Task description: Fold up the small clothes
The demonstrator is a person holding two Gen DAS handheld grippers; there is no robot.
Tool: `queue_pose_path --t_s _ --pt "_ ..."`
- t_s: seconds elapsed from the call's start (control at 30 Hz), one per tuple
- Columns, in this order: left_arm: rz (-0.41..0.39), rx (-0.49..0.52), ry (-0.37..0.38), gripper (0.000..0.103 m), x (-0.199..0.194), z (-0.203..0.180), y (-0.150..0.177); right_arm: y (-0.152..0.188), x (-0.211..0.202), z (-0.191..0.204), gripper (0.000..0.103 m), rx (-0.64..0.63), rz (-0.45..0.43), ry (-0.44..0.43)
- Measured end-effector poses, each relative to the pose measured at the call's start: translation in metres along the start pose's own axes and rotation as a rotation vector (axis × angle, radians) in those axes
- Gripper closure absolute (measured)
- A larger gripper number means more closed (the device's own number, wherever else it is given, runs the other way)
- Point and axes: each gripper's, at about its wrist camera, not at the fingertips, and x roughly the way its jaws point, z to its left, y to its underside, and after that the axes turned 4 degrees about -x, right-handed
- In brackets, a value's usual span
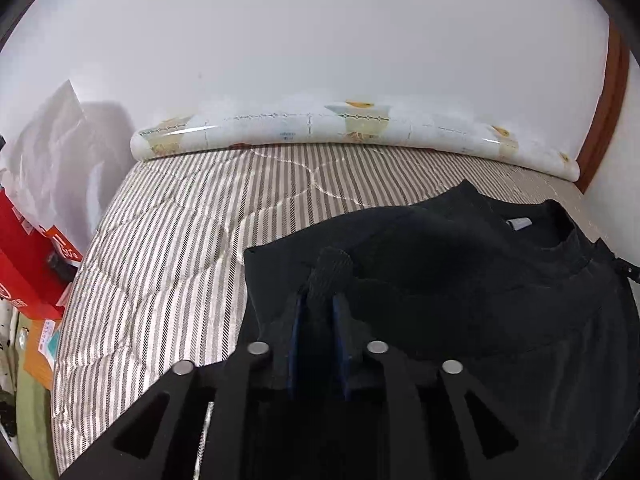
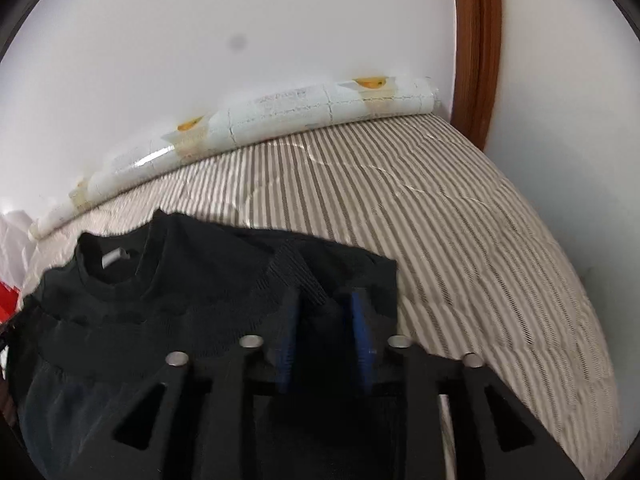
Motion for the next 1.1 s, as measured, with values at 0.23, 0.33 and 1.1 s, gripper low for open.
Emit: queue_pose_path --t_s 0.23,0.33,1.1 --pt "0.060 0.022 0.016 0.064 -0.009 0.002 0.018 0.043 -0.048 0.006 0.067 -0.111 -0.044 -0.012" --pt "0.062 0.031 -0.010 0.062 -0.020 0.007 0.034 0.065 -0.045 0.000 0.067 -0.168 0.006 0.108" --pt "0.083 -0.057 -0.016 0.061 -0.112 0.065 0.147 0.154 -0.158 -0.003 0.067 -0.085 -0.025 0.181"
